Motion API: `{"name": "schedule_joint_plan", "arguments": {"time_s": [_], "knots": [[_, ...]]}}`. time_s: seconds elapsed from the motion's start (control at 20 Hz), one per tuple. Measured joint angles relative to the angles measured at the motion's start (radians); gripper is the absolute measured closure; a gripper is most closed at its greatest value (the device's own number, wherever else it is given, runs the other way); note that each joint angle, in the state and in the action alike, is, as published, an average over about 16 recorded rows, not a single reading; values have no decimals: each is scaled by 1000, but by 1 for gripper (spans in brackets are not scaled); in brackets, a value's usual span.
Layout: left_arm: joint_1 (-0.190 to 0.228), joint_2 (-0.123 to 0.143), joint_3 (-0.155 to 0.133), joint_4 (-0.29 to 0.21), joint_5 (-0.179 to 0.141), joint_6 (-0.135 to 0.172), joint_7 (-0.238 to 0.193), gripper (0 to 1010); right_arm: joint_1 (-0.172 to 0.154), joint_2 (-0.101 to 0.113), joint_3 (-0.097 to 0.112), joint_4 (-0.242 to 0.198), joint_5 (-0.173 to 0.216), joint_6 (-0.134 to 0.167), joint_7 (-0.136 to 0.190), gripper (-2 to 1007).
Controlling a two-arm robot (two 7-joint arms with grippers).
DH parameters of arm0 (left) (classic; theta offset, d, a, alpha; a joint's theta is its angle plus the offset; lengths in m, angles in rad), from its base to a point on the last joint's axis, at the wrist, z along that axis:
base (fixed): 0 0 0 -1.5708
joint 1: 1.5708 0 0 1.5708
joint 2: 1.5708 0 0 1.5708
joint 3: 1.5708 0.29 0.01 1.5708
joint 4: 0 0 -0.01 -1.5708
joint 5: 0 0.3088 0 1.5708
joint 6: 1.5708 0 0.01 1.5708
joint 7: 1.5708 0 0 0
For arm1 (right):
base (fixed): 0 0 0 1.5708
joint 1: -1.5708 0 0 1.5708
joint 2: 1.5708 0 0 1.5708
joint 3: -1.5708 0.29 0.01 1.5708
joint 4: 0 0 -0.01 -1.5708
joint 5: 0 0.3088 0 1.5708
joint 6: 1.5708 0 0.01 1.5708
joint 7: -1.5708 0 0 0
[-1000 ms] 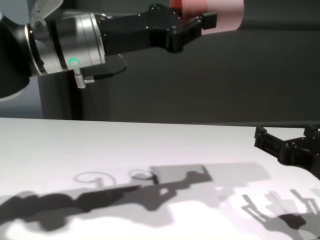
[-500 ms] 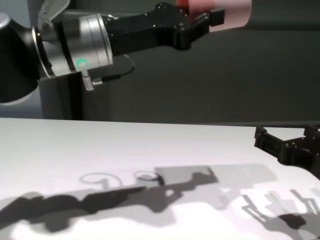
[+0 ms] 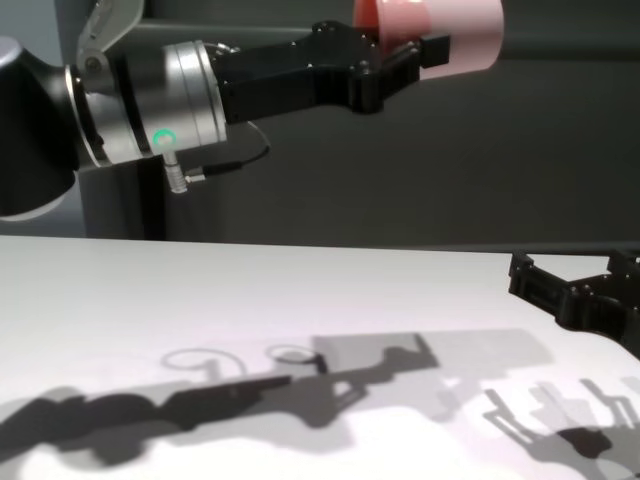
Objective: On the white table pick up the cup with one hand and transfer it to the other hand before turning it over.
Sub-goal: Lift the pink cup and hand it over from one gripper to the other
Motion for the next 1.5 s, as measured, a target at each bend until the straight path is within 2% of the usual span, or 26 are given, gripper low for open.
{"name": "schedule_joint_plan", "arguments": {"time_s": [1.05,1.3,1.5], "knots": [[-4,1,1,3,3,-3,-3,965,0,-1,0,-2,-1,0,5,3],[-4,1,1,3,4,-3,-4,965,-1,-7,4,-11,3,3,24,3],[-5,1,1,3,5,-4,-4,965,-4,-17,15,-20,28,9,56,3]]}}
